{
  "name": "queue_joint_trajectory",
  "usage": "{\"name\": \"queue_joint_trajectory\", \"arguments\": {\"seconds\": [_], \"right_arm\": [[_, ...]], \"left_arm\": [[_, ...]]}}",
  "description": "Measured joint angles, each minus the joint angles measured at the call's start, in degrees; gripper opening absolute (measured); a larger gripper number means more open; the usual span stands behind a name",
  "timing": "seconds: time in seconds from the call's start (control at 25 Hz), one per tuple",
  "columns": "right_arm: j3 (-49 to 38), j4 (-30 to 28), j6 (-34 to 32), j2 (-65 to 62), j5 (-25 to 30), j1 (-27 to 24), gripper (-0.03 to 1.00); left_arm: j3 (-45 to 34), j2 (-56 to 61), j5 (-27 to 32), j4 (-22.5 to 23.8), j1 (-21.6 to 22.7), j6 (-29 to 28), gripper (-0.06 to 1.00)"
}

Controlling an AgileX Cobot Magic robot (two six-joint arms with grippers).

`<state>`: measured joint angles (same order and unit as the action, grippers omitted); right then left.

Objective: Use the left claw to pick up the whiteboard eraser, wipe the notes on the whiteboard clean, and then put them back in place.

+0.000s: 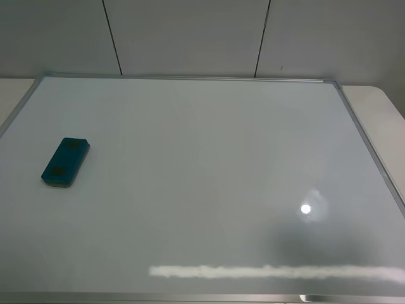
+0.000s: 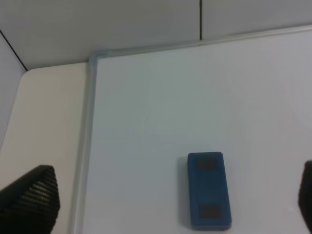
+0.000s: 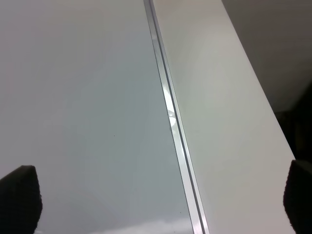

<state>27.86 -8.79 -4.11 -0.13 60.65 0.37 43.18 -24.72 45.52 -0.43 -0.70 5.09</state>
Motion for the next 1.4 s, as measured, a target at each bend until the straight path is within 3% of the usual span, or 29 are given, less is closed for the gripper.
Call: {"name": "queue_joint_trajectory", "arguments": {"seconds": [0.24, 0.52, 0.84, 1.0, 1.4], "right_arm": [[0.0, 0.0, 0.0, 0.0, 0.0, 0.0, 0.99], [0.0, 0.0, 0.0, 0.0, 0.0, 0.0, 0.99], [0.0, 0.0, 0.0, 0.0, 0.0, 0.0, 0.99], [0.0, 0.0, 0.0, 0.0, 0.0, 0.0, 0.99], [0.0, 0.0, 0.0, 0.0, 0.0, 0.0, 0.99]], "left_arm": [[-6.0, 12.9, 1.2, -1.0, 0.0, -3.0, 0.99], [-9.7, 24.4, 6.7, -2.0, 0.0, -5.1, 0.99], [-10.5, 25.0, 14.3, -1.4, 0.0, -6.7, 0.99], [-13.6, 25.0, 15.1, -1.4, 0.0, -9.5, 0.99], [-14.2, 25.0, 15.0, -1.5, 0.0, -9.9, 0.99]]}}
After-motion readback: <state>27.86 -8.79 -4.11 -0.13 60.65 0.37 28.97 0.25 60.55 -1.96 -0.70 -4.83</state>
